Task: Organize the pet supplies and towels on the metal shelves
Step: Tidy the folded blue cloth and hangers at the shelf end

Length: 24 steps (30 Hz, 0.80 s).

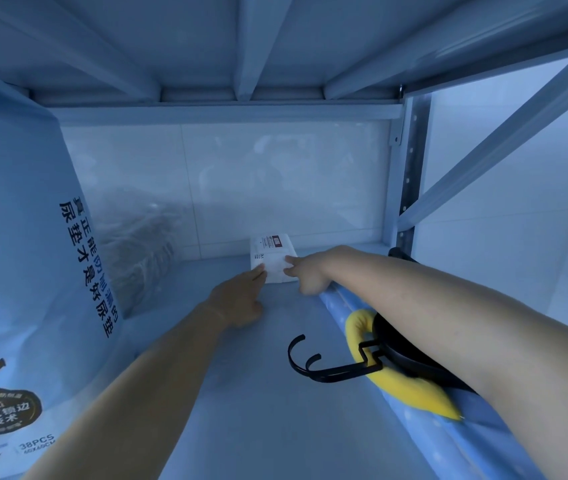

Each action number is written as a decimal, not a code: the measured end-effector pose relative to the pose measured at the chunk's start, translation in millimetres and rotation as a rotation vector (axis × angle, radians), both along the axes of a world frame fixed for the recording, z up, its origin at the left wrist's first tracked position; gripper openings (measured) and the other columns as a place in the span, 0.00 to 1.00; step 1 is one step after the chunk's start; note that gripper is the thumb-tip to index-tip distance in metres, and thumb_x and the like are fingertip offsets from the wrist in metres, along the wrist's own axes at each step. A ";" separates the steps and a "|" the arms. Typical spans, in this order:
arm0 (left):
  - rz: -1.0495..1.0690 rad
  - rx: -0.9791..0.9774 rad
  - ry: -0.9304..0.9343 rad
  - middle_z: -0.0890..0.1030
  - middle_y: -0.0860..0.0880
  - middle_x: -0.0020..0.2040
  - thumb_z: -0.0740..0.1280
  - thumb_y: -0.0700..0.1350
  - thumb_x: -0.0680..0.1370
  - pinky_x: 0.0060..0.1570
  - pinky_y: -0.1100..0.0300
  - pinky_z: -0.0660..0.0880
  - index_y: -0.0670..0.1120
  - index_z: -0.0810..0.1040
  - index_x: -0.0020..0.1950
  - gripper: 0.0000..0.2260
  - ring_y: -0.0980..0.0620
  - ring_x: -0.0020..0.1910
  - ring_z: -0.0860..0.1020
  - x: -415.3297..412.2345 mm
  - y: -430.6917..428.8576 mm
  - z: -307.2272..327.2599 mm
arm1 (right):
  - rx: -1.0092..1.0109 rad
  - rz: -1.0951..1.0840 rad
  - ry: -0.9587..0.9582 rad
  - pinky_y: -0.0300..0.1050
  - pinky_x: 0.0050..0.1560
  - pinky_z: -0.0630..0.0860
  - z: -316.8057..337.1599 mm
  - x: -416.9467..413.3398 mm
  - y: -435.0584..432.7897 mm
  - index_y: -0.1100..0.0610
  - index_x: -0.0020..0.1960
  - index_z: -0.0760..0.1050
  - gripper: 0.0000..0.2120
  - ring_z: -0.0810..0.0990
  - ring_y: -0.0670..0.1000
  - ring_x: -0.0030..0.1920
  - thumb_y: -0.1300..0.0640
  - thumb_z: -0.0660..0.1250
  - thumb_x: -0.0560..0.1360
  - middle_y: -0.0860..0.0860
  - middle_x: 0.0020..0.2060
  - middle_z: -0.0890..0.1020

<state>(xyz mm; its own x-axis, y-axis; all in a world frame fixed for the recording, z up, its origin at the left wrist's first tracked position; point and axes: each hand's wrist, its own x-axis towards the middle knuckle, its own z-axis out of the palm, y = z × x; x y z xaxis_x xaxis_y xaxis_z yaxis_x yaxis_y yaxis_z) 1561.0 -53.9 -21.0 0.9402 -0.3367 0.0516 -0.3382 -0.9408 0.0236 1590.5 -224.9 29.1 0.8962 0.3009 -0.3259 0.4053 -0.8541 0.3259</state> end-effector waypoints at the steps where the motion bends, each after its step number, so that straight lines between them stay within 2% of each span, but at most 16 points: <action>1: -0.002 -0.007 0.003 0.41 0.52 0.77 0.56 0.45 0.80 0.72 0.59 0.51 0.45 0.43 0.77 0.30 0.53 0.76 0.47 -0.8 0.5 -0.6 | 0.016 -0.006 -0.001 0.54 0.67 0.66 1.3 -0.7 0.6 0.48 0.77 0.47 0.30 0.61 0.55 0.72 0.55 0.51 0.77 0.42 0.76 0.41; 6: 0.019 -0.105 -0.075 0.46 0.51 0.78 0.56 0.47 0.81 0.73 0.57 0.54 0.46 0.45 0.77 0.29 0.53 0.76 0.50 -7.2 6.8 -0.9 | 0.233 0.018 -0.080 0.51 0.72 0.60 5.4 -3.5 -3.9 0.50 0.76 0.51 0.27 0.56 0.53 0.75 0.55 0.54 0.79 0.46 0.77 0.50; 10: 0.051 -0.226 -0.178 0.60 0.50 0.75 0.58 0.49 0.80 0.67 0.52 0.65 0.48 0.55 0.76 0.26 0.50 0.71 0.62 -18.4 12.0 5.9 | 0.424 0.037 -0.102 0.46 0.73 0.57 9.7 -17.0 -5.6 0.50 0.76 0.54 0.27 0.56 0.51 0.75 0.50 0.59 0.79 0.47 0.76 0.56; 15: 0.104 -0.343 -0.316 0.72 0.49 0.66 0.60 0.49 0.78 0.61 0.53 0.70 0.49 0.66 0.71 0.20 0.49 0.64 0.71 -36.3 14.6 20.7 | 0.536 0.095 -0.136 0.42 0.67 0.60 20.4 -36.5 1.6 0.50 0.74 0.58 0.26 0.60 0.51 0.73 0.49 0.60 0.78 0.49 0.74 0.61; 21: 0.137 -0.433 -0.412 0.75 0.50 0.62 0.61 0.49 0.77 0.58 0.54 0.72 0.50 0.72 0.65 0.16 0.50 0.61 0.73 -59.0 18.2 33.0 | 0.695 0.101 -0.182 0.38 0.57 0.65 28.9 -63.8 9.4 0.51 0.71 0.64 0.23 0.70 0.49 0.64 0.49 0.62 0.78 0.47 0.66 0.72; 24: 0.144 -0.338 -0.474 0.74 0.50 0.61 0.60 0.50 0.77 0.54 0.53 0.74 0.50 0.72 0.64 0.16 0.49 0.60 0.74 -79.4 19.7 38.8 | 0.741 0.103 -0.232 0.38 0.56 0.66 30.9 -82.8 12.7 0.52 0.69 0.67 0.21 0.72 0.50 0.61 0.49 0.63 0.77 0.47 0.62 0.75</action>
<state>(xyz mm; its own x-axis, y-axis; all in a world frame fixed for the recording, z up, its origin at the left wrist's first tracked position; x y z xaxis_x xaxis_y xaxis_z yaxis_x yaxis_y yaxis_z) 1481.6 -34.2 17.8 0.8234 -0.0999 0.5587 -0.2550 -0.9445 0.2070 1507.6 -212.2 60.1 0.8727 0.4521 0.1845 0.4855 -0.8438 -0.2286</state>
